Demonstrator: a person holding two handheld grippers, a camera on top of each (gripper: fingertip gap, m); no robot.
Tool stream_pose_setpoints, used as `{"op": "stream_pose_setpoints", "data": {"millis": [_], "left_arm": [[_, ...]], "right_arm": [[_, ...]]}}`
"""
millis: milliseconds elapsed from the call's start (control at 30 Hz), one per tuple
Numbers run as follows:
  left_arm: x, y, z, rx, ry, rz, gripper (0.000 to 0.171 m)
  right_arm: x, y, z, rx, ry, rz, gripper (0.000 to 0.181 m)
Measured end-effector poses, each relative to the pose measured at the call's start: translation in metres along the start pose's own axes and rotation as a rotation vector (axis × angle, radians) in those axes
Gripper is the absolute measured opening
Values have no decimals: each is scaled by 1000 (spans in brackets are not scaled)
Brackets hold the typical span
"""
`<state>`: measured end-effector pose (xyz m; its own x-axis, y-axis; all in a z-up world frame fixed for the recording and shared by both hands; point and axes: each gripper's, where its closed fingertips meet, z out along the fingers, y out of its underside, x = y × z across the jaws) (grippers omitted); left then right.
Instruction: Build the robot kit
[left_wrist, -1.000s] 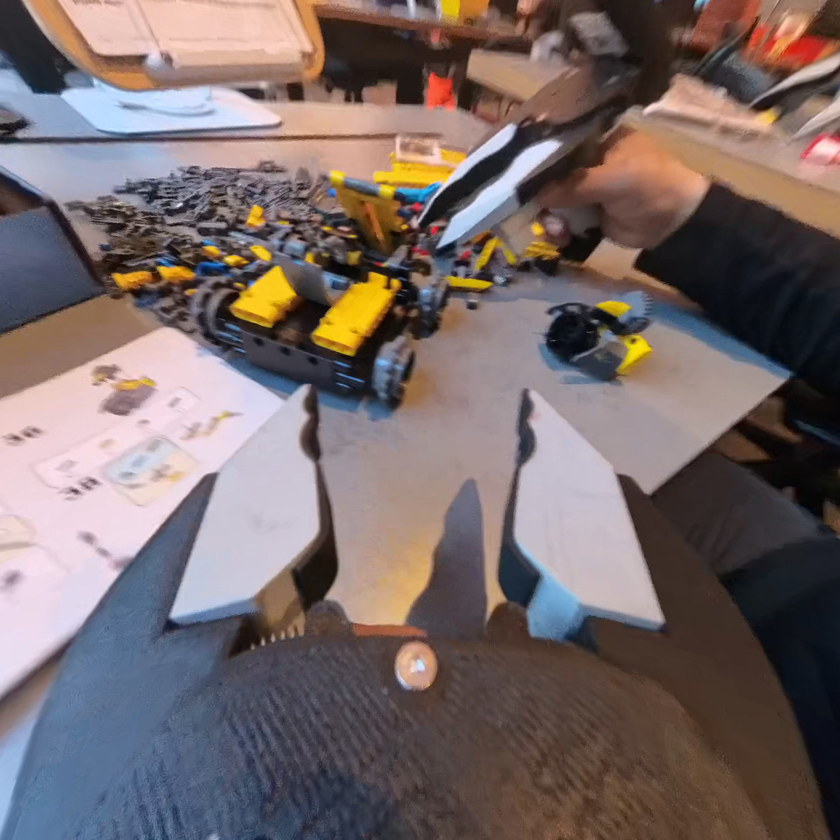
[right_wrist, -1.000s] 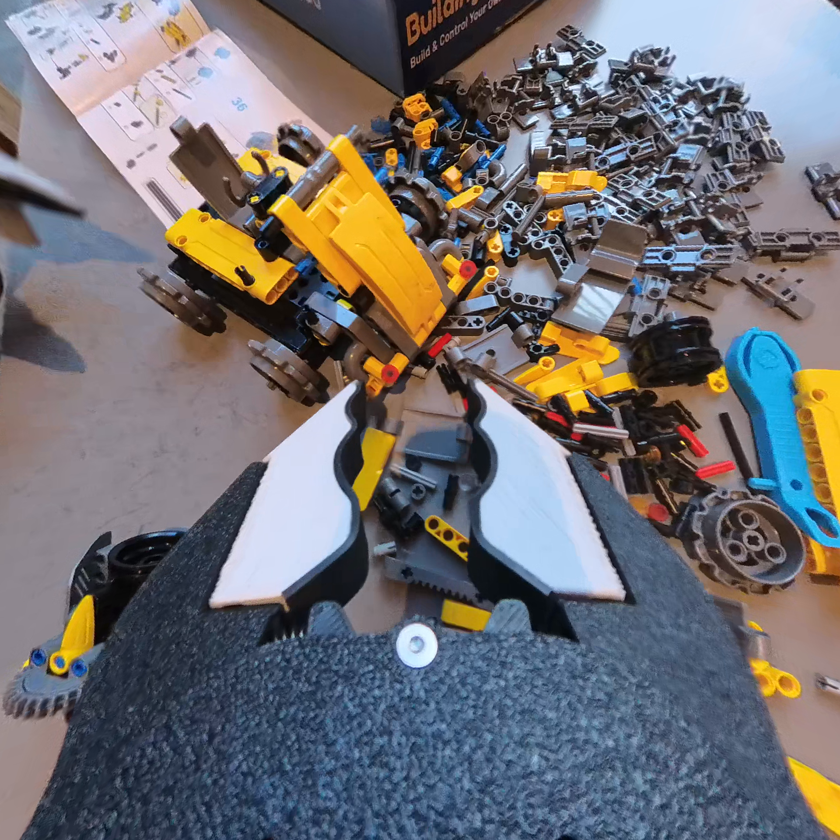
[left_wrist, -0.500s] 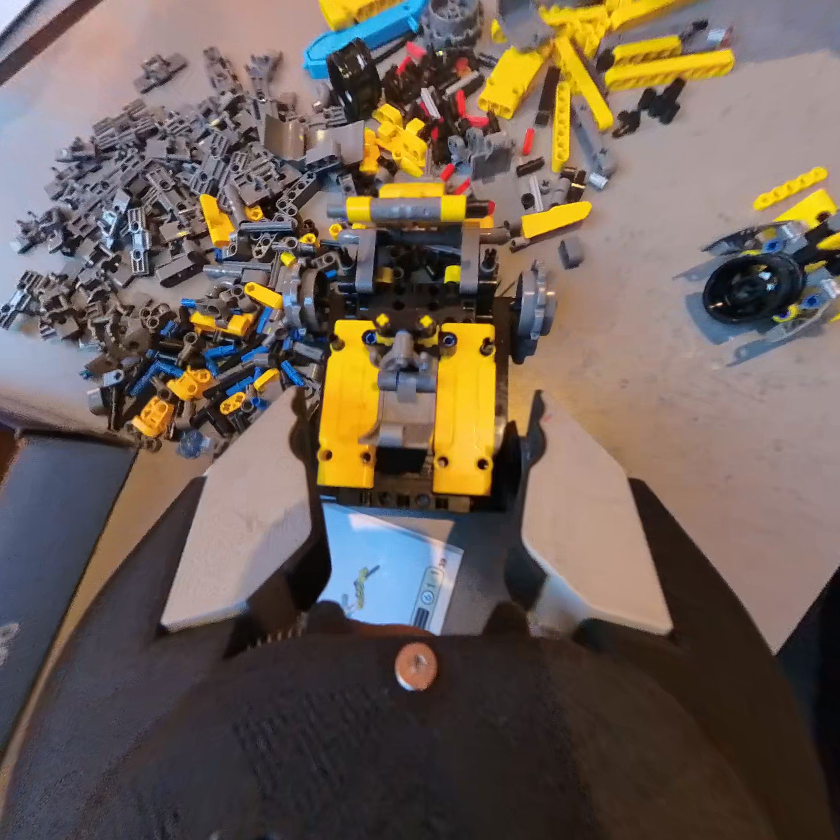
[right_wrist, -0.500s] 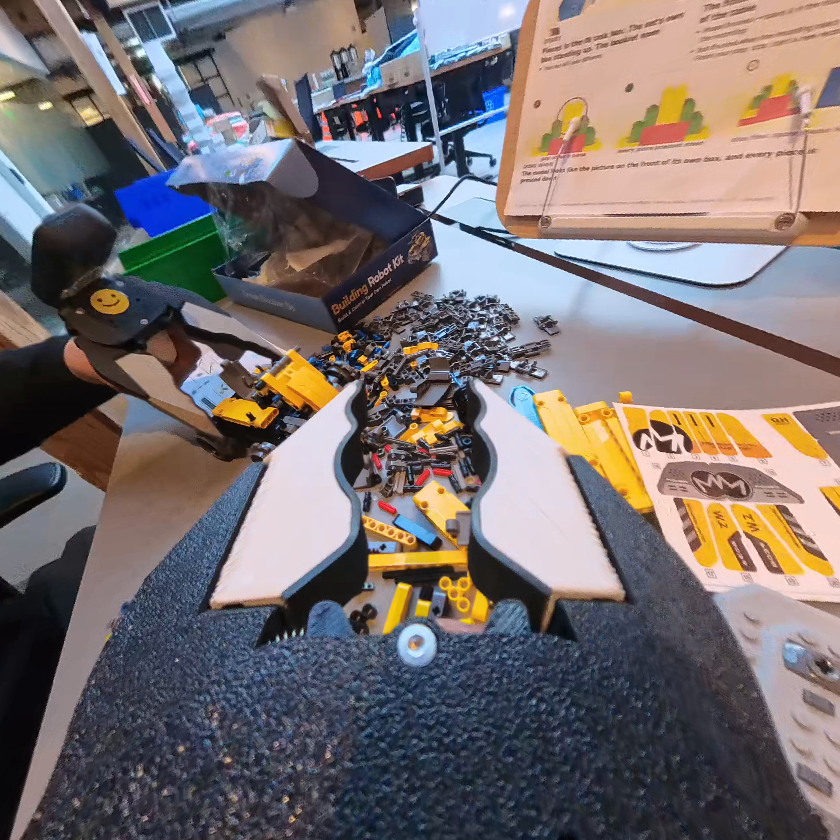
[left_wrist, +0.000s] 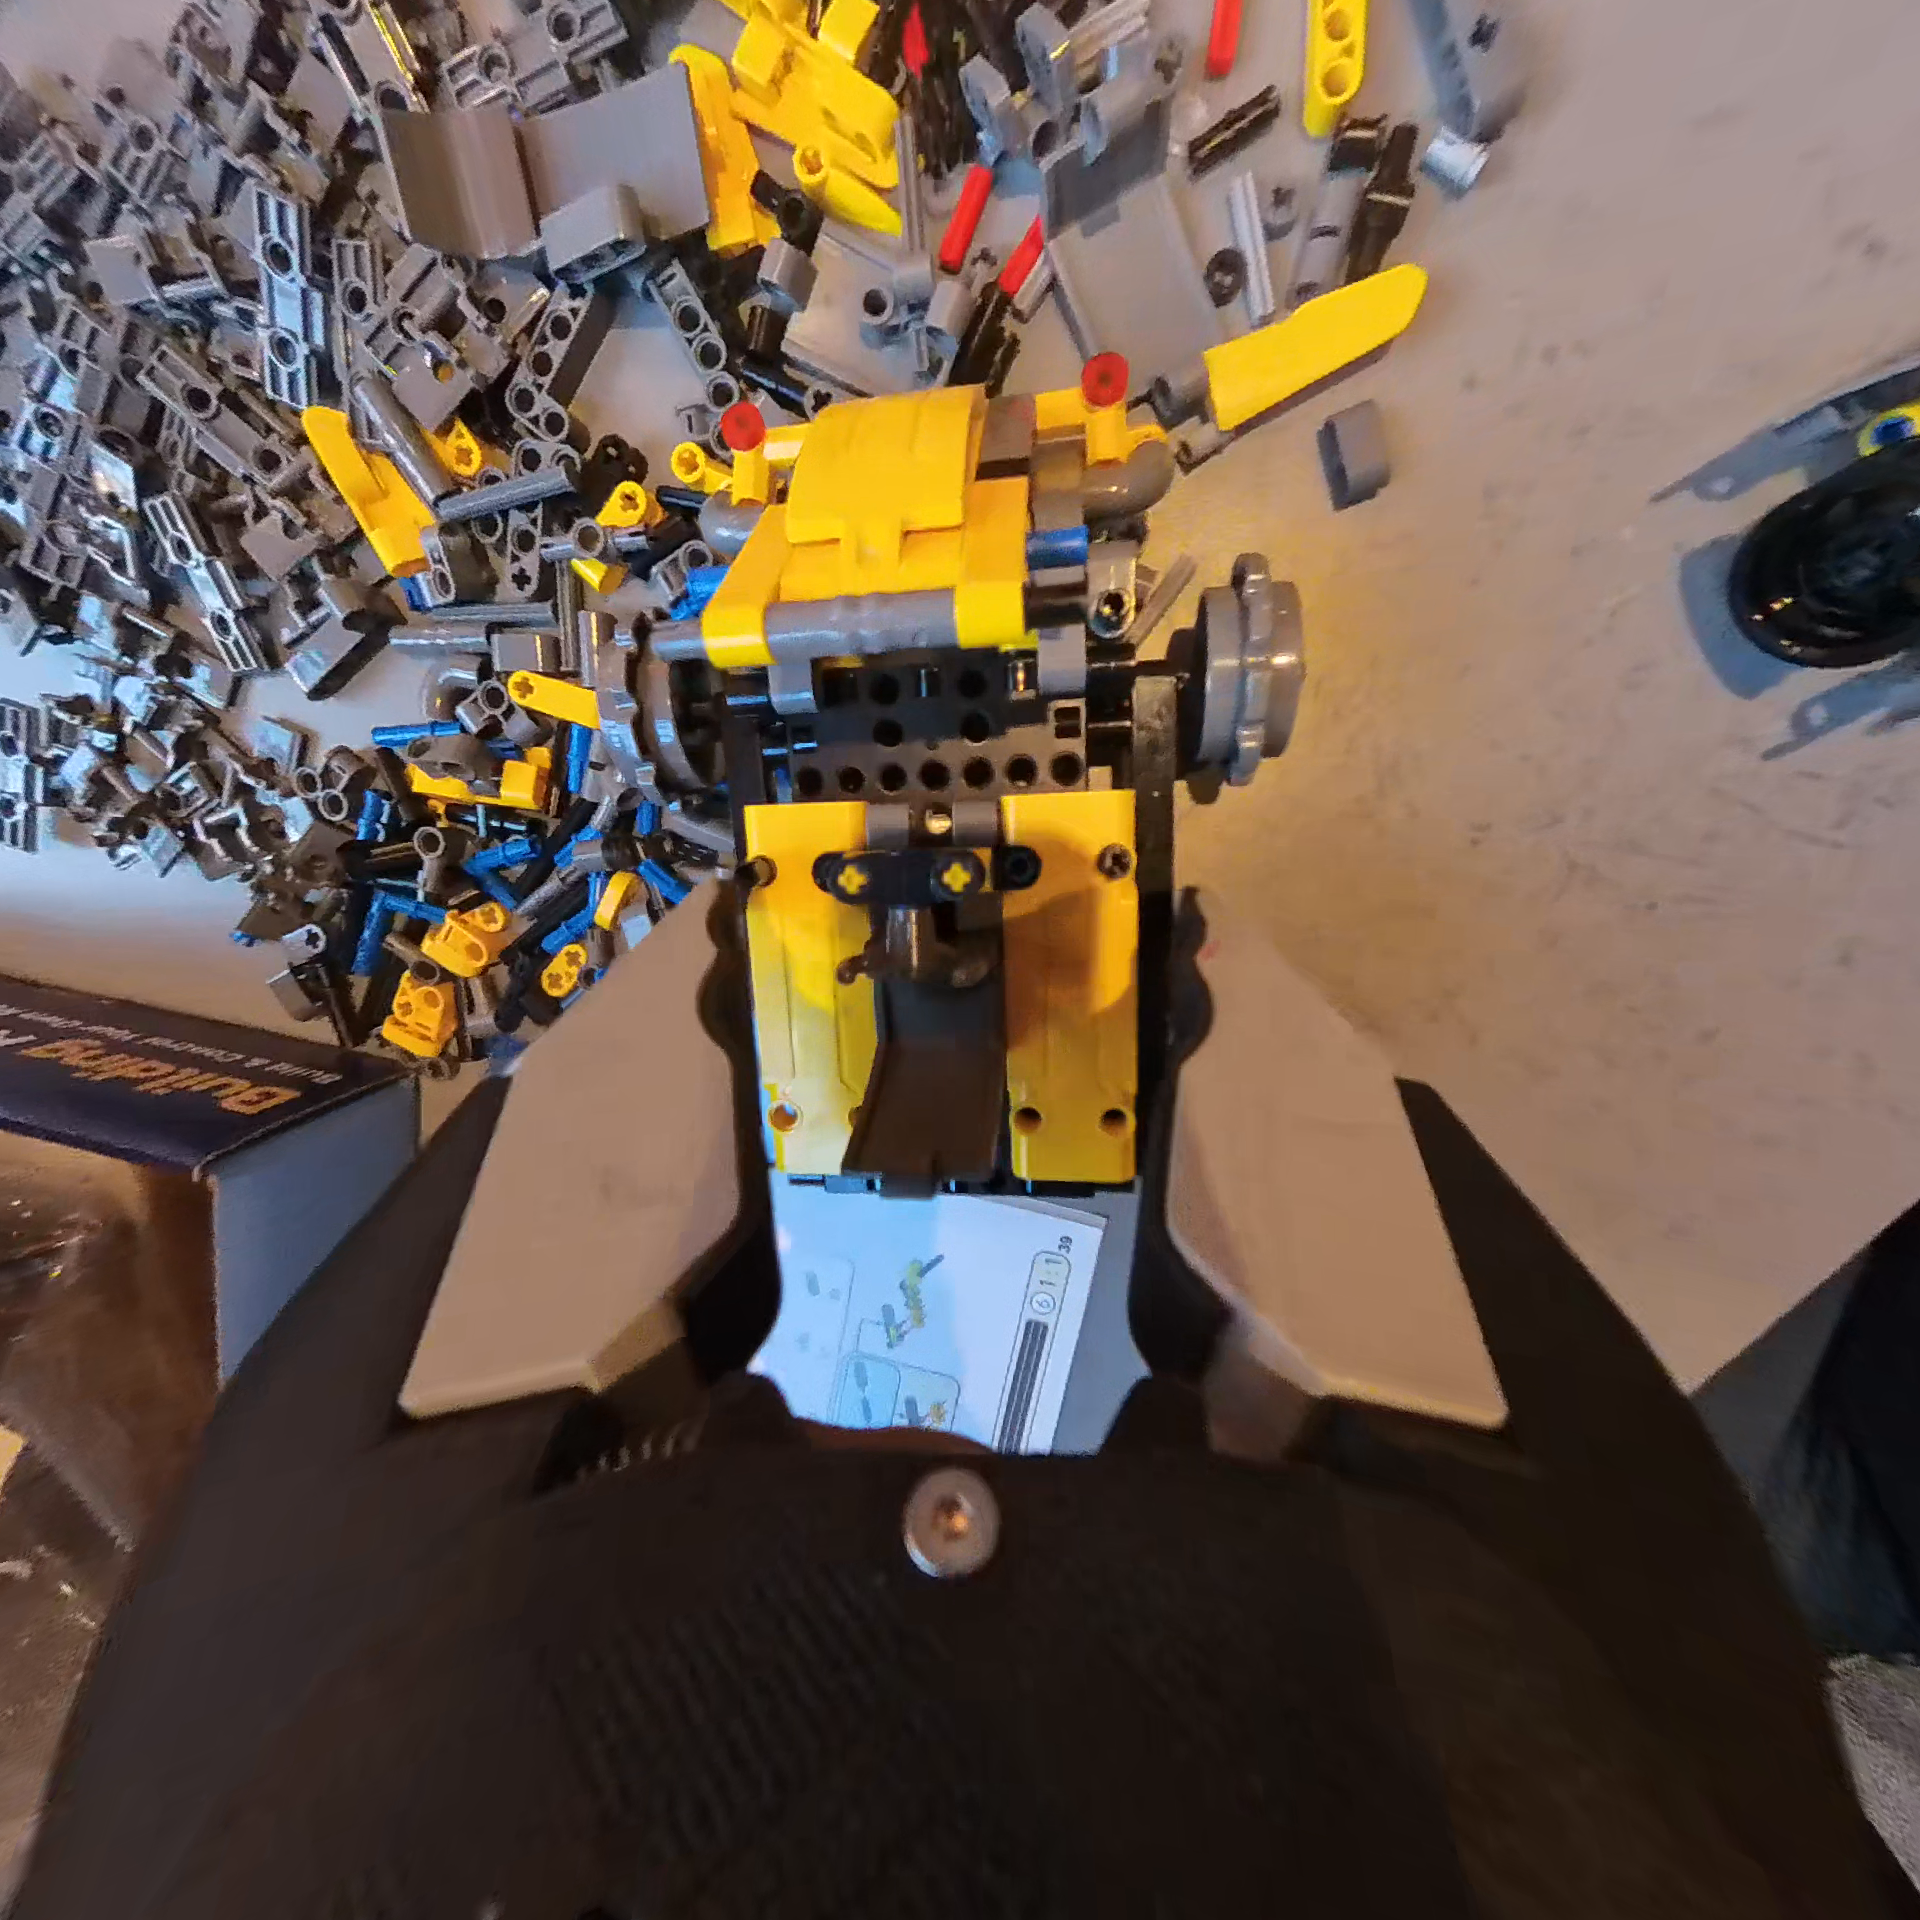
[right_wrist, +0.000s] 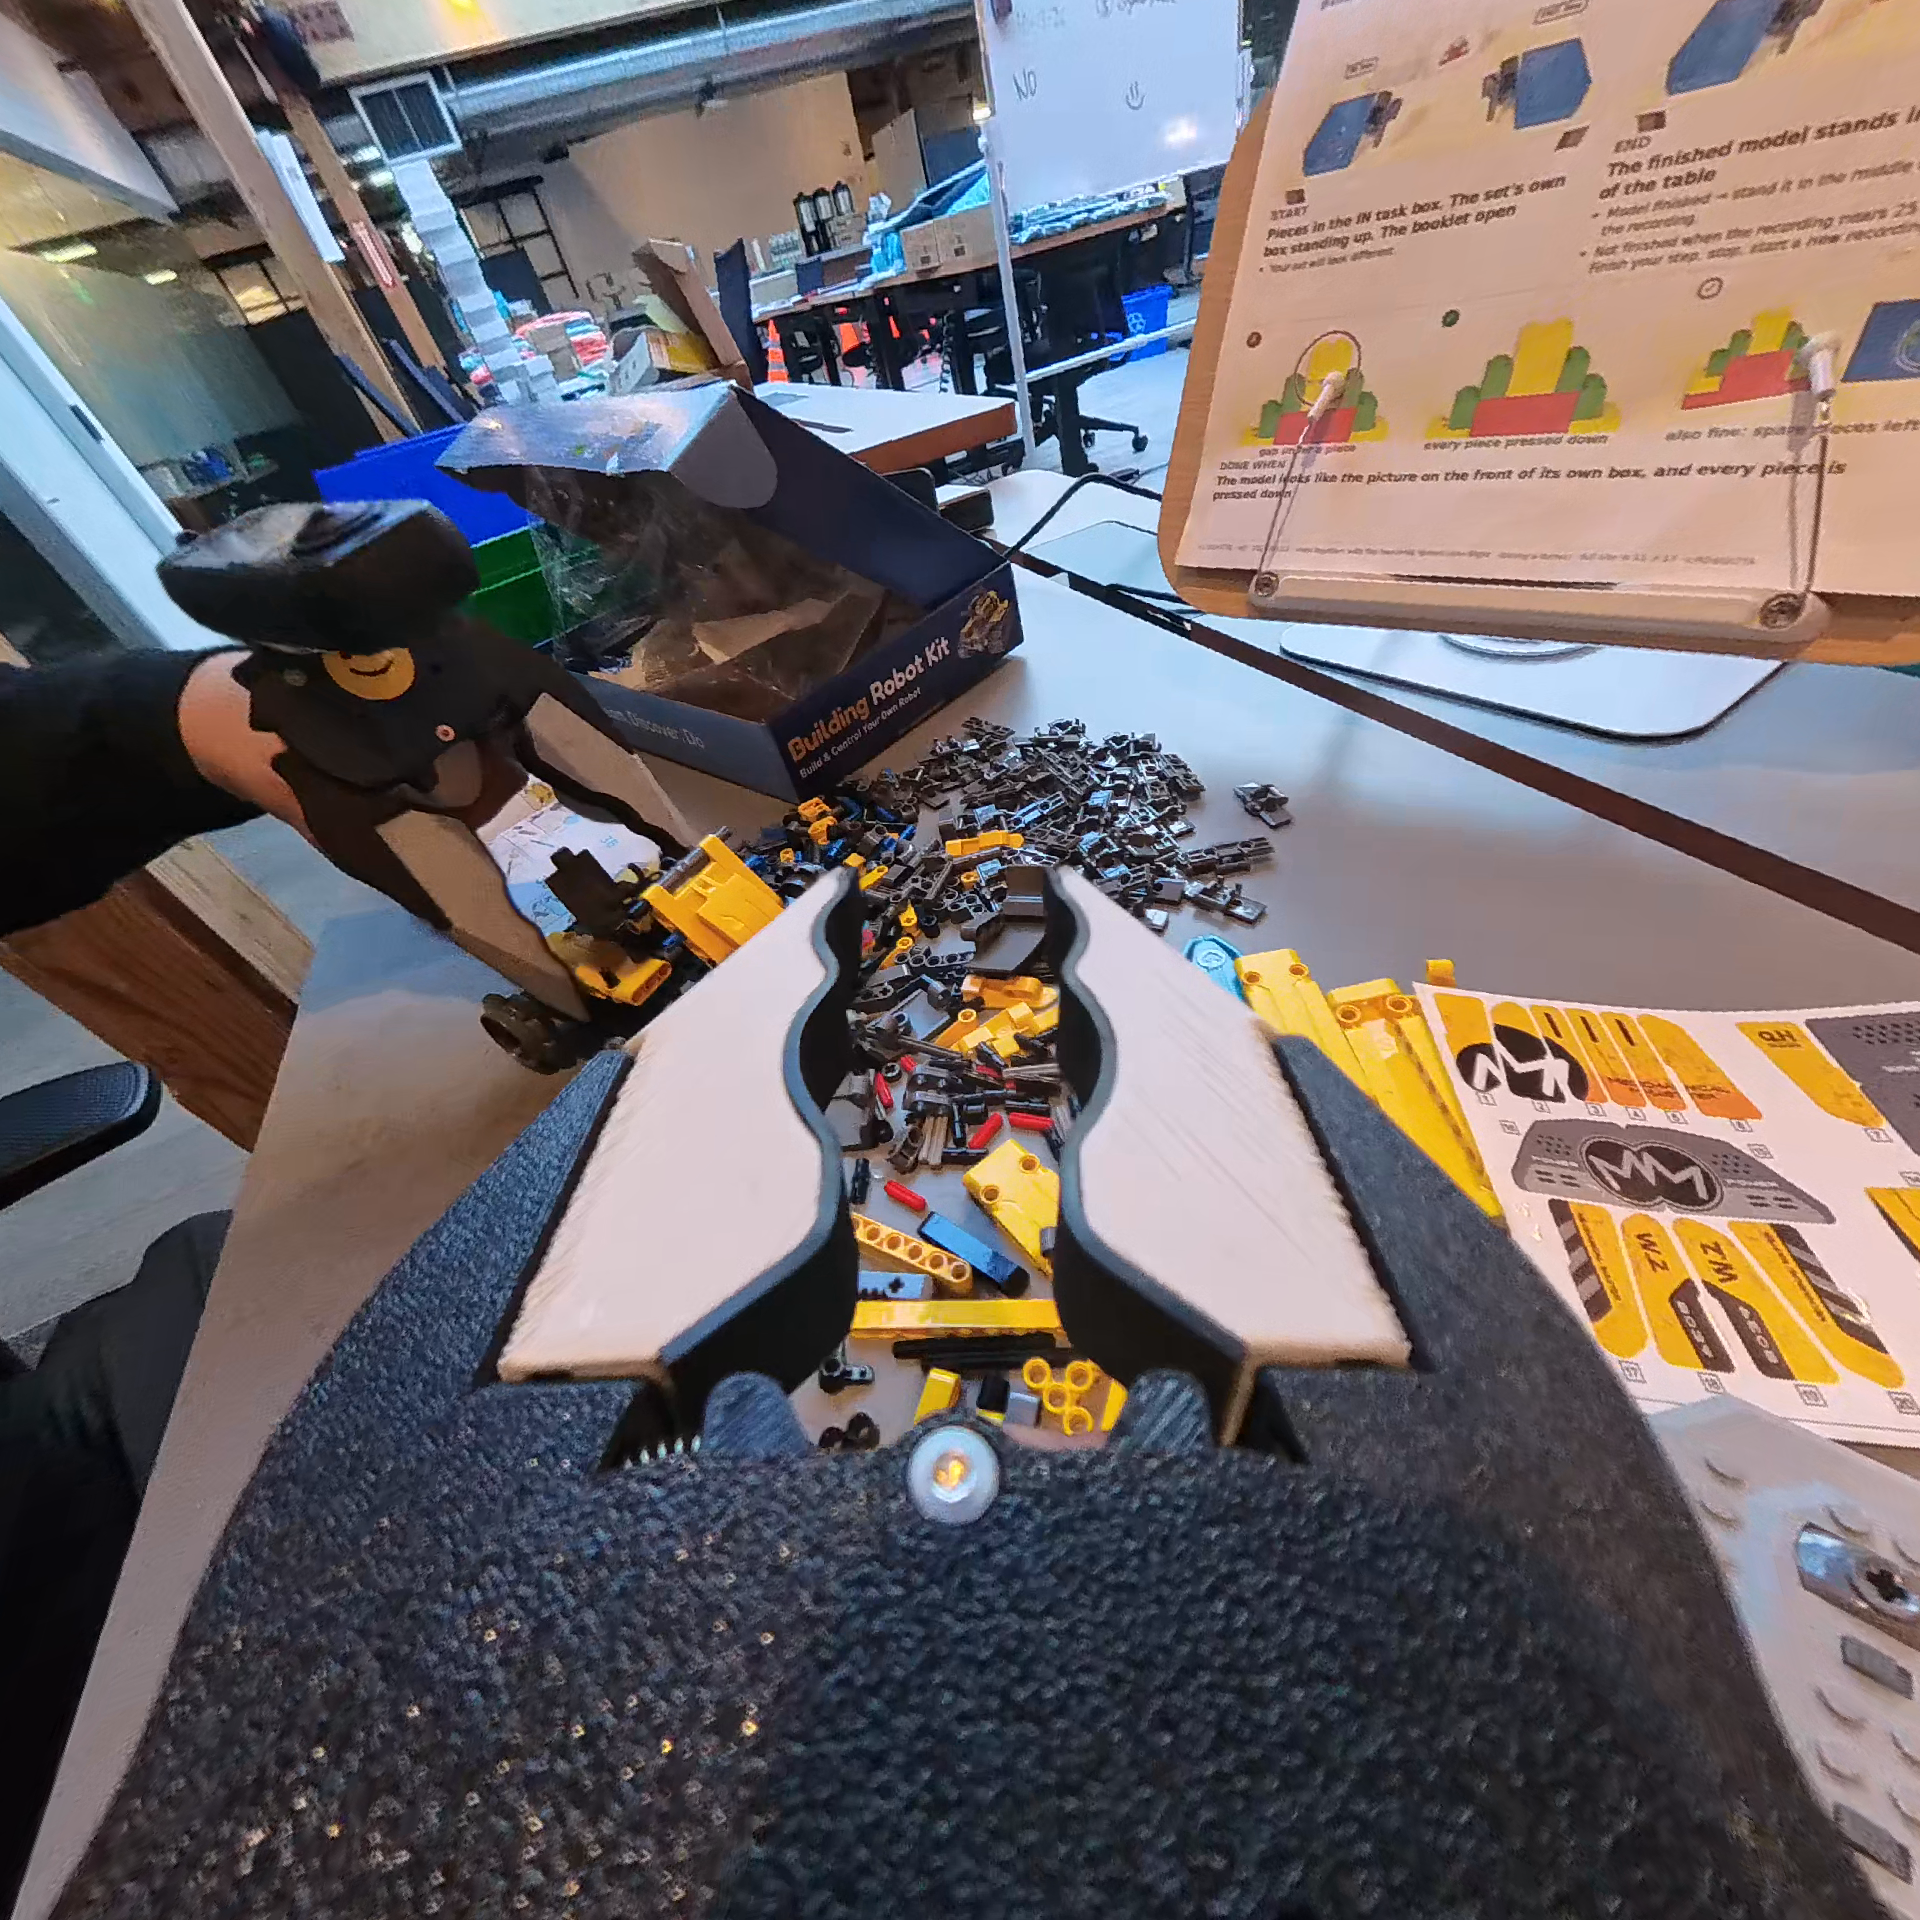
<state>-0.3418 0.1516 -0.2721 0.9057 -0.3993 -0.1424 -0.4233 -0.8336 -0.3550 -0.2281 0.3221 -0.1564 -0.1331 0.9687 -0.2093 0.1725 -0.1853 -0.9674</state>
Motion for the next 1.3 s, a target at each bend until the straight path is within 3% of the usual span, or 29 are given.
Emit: {"op": "stream_pose_setpoints", "data": {"millis": [33,167,267,600,1100,1300], "left_arm": [[1,-1,-1,9,-2,0,90],[-1,0,-4,11,17,-38,94],[3,16,7,-85,73,-49,104],[0,19,22,-126,72,-32,95],[-5,25,-12,67,-21,-77,94],[7,16,-31,255,60,-188,94]], "right_arm": [[-1,0,0,1,-3,-2,34],[-4,-2,0,11,-19,-1,34],[-7,-5,0,19,-30,1,34],[-10,-5,1,23,-44,2,33],[-13,-1,6,-2,-39,-17,33],[-13,3,8,-18,-36,-20,33]]}}
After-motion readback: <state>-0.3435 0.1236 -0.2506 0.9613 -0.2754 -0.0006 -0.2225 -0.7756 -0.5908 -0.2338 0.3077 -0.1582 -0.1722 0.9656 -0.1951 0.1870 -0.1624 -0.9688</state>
